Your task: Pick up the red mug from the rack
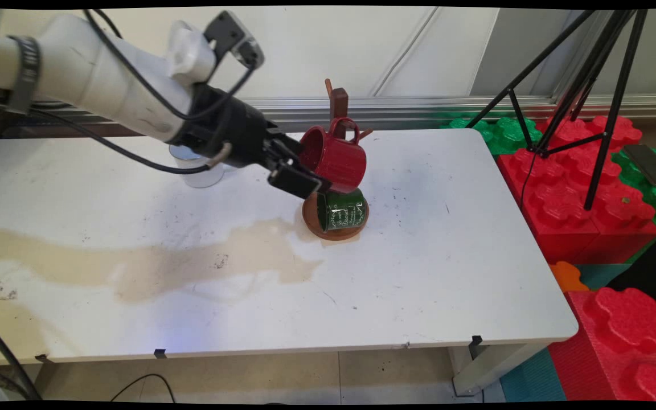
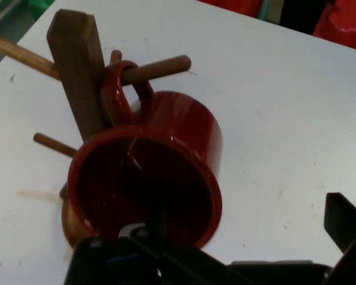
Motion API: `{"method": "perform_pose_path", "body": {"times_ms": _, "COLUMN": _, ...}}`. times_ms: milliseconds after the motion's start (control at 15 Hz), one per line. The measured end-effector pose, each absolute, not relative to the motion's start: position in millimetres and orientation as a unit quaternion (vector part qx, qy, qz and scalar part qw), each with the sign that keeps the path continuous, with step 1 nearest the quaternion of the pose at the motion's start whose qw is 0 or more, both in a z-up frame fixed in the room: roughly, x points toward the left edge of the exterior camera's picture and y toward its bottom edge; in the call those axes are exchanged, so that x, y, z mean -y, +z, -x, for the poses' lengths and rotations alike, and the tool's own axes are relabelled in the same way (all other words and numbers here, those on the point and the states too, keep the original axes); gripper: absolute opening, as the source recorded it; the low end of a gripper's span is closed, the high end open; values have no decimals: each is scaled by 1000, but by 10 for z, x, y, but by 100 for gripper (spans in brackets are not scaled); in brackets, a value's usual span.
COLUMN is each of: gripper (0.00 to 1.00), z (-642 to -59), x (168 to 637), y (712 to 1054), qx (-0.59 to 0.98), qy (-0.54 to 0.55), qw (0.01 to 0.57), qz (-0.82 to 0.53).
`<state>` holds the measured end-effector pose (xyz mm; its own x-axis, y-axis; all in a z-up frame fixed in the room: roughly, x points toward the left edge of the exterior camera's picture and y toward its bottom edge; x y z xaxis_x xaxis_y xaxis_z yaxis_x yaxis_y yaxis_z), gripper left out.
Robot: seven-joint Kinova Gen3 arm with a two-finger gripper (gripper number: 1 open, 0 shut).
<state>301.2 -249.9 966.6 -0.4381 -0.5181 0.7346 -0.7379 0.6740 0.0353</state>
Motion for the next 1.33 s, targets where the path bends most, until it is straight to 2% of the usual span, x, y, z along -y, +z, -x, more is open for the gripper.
{"method": "perform_pose_path", "body": {"times_ms": 1000, "gripper": 100, "z": -2737, "x": 2784, "y": 9244, "qx": 824, "qy": 144, "qw": 385, "qz": -390}}
{"method": "perform_pose_path", "body": {"times_ms": 1067, "gripper": 0, "z": -2728, "x": 2789, "y": 9228, "qx": 824, "qy": 144, "qw": 385, "qz": -390}}
{"method": "perform_pose_path", "body": {"times_ms": 1333, "gripper": 0, "z": -2721, "x": 2805, "y": 9187, "qx": 822, "qy": 146, "qw": 385, "qz": -393}}
